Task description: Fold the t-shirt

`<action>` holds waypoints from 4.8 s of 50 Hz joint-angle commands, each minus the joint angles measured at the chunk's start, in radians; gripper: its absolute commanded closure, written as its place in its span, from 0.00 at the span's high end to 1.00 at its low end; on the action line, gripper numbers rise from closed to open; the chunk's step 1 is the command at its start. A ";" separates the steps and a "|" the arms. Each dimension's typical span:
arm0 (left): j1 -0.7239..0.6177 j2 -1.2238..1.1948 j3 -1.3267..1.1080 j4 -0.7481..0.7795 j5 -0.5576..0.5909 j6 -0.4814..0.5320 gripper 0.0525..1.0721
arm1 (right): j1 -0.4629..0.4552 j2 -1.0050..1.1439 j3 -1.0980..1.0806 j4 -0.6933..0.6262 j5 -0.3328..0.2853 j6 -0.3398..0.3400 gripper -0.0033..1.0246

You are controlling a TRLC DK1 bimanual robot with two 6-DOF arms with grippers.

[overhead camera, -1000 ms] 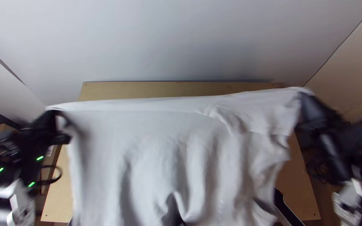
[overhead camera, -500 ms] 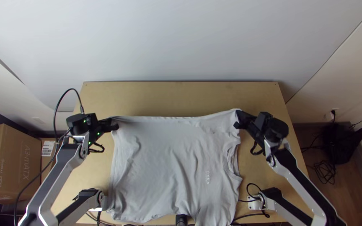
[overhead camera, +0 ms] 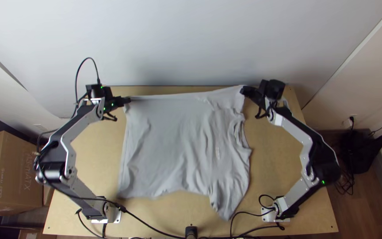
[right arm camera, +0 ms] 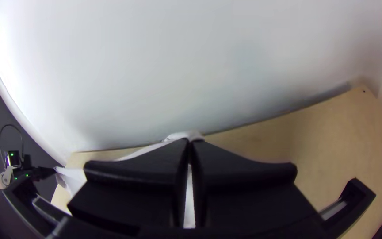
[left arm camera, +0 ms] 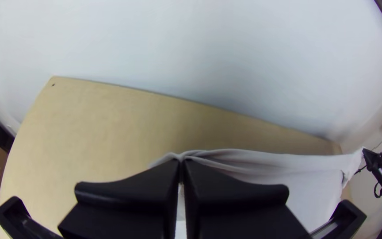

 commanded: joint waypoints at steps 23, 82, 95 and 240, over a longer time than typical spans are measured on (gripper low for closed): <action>0.037 0.365 0.604 -0.479 0.097 -0.047 0.02 | -0.035 0.363 0.551 -0.429 0.005 0.107 0.03; 0.000 -0.089 -0.121 -0.299 0.178 0.023 0.02 | 0.048 -0.048 -0.050 -0.561 0.011 0.102 0.03; 0.008 -0.091 -0.222 -0.267 0.138 0.085 0.90 | 0.051 -0.050 -0.150 -0.546 0.011 0.105 0.30; -0.084 -0.790 -0.661 -0.911 -0.058 0.905 0.88 | 0.381 -0.596 -0.550 -1.159 -0.167 0.022 0.03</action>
